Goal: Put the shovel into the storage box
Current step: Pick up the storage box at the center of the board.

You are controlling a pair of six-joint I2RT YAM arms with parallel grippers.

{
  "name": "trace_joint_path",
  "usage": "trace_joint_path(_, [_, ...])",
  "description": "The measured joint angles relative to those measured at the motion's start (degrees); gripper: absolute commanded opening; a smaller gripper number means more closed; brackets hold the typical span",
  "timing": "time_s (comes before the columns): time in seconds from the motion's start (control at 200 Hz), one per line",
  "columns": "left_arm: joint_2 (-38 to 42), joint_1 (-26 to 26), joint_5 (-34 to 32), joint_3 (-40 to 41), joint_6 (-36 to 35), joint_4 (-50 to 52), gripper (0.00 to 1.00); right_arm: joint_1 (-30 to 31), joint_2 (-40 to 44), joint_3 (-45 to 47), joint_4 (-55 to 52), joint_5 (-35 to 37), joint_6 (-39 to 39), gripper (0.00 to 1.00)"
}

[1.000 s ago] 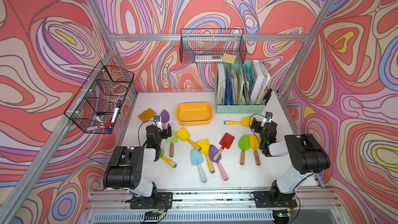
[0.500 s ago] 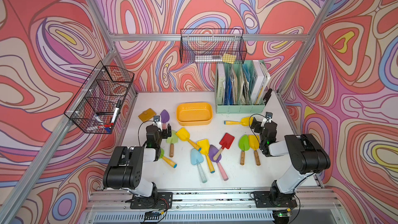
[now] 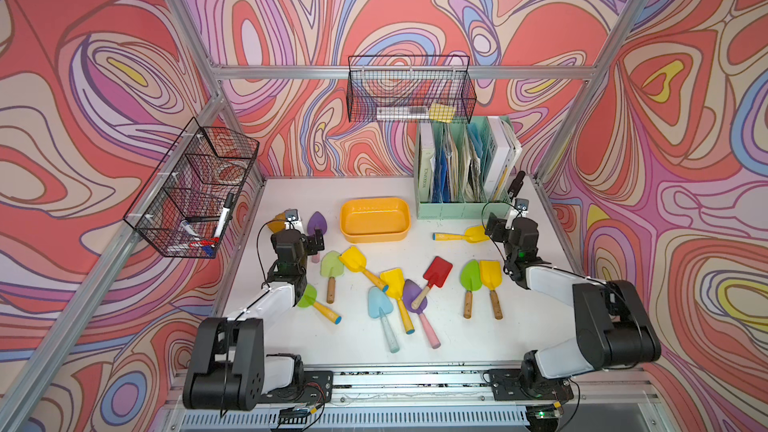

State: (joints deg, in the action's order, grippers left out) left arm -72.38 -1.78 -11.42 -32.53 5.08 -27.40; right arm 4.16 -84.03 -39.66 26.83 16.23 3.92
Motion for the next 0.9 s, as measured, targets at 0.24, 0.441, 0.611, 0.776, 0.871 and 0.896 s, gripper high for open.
trace_joint_path(0.24, [2.9, -6.5, -3.9, -22.8, 9.3, 25.8, 0.99, 7.3, 1.5, -19.5, -32.1, 4.0, 2.8, 0.93])
trace_joint_path(0.441, [-1.4, -23.1, -6.9, -39.5, 13.2, 47.3, 0.99, 10.4, 0.7, -30.9, -54.0, -1.2, 7.2, 0.93])
trace_joint_path(0.611, [-11.0, -27.3, -6.4, -53.1, 20.2, 64.8, 0.99, 10.9, 0.7, -33.2, -61.9, -7.8, 9.4, 0.93])
trace_joint_path(0.776, [-14.3, -28.4, -3.2, -52.9, 32.0, 73.2, 0.99, 11.5, 0.7, -33.7, -66.4, -11.6, 9.1, 0.93])
trace_joint_path(0.871, [-13.4, -29.9, -0.9, -48.5, 39.5, 72.2, 0.99, 11.6, 0.6, -33.7, -67.3, -13.2, 8.1, 0.93])
trace_joint_path(0.896, [-13.1, -30.2, -0.1, -46.9, 41.6, 71.4, 0.99, 11.6, 0.5, -33.7, -67.5, -13.6, 7.7, 0.93])
